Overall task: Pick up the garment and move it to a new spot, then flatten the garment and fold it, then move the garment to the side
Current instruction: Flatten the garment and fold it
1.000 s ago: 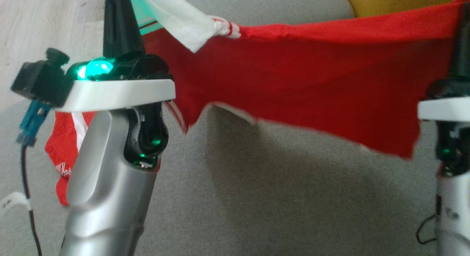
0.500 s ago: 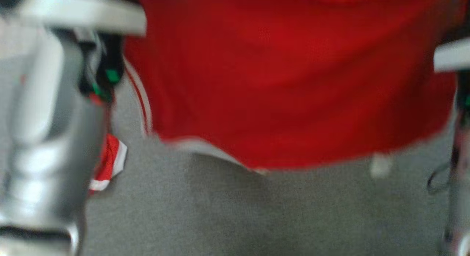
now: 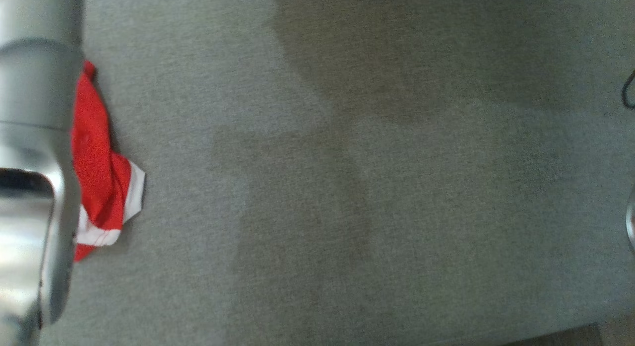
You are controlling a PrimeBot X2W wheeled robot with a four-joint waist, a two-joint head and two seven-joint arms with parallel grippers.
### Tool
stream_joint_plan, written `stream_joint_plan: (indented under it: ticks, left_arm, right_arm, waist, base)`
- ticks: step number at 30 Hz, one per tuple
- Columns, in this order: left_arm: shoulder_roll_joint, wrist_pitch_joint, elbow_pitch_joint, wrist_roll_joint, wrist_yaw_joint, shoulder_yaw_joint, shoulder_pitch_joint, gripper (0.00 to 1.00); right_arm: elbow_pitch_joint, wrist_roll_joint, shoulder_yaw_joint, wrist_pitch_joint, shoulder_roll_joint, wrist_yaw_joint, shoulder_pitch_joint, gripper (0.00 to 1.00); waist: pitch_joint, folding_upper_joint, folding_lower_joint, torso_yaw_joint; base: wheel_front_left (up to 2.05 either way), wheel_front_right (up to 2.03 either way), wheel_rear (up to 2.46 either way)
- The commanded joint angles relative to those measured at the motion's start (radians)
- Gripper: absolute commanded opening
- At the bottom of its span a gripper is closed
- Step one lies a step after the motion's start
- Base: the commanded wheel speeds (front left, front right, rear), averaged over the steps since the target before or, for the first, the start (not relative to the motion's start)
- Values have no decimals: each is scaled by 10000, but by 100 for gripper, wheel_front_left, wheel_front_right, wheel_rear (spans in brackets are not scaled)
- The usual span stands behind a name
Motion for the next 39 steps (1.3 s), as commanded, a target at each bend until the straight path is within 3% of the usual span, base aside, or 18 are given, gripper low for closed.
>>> stream_joint_plan:
  ticks: [1, 10, 19, 22, 25, 31, 39]
  left_arm:
    - [353, -56, -236, 77, -28, 73, -357, 0]
    - [-76, -266, 842, 150, -434, -975, 1715, 0]
    - [293, 425, 872, -106, -482, -2786, 5010, 0]
    - [683, 1078, 245, -628, -484, -3465, 5835, 0]
    - [1502, 2139, -867, -1350, -485, -4329, 6742, 0]
    - [2668, 3861, -3013, -2669, -486, -5371, 7788, 0]
    - [4021, 5548, -5503, -3974, -486, -5928, 8897, 0]
  right_arm:
    - [-202, -39, 5, -67, 4, -7, -197, 0]
    - [2263, 510, 1429, -20, -522, -7, 1659, 0]
    - [3177, 2109, 4122, 1417, -1516, -7, 4006, 0]
    - [2827, 2708, 5120, 1807, -1993, -7, 4595, 0]
    - [2323, 3575, 6136, 2301, -2712, -7, 5234, 0]
    - [1811, 4665, 7043, 2987, -3617, -7, 6048, 0]
    - [991, 6134, 7700, 3818, -4572, -7, 7010, 0]
  waist:
    - [-18, 1, -4, 73]
    - [-441, 1, -4, 547]
    - [-1466, 1, -4, 968]
    - [-1826, 1, -4, 1063]
    - [-2299, 1, -4, 1184]
    - [-3076, 1, -4, 1398]
    - [-3952, 1, -4, 1488]
  base:
    - [0, 0, 0]
    - [0, 0, 0]
    - [0, 0, 0]
    - [0, 0, 0]
    - [0, 0, 0]
    - [0, 0, 0]
    - [0, 0, 0]
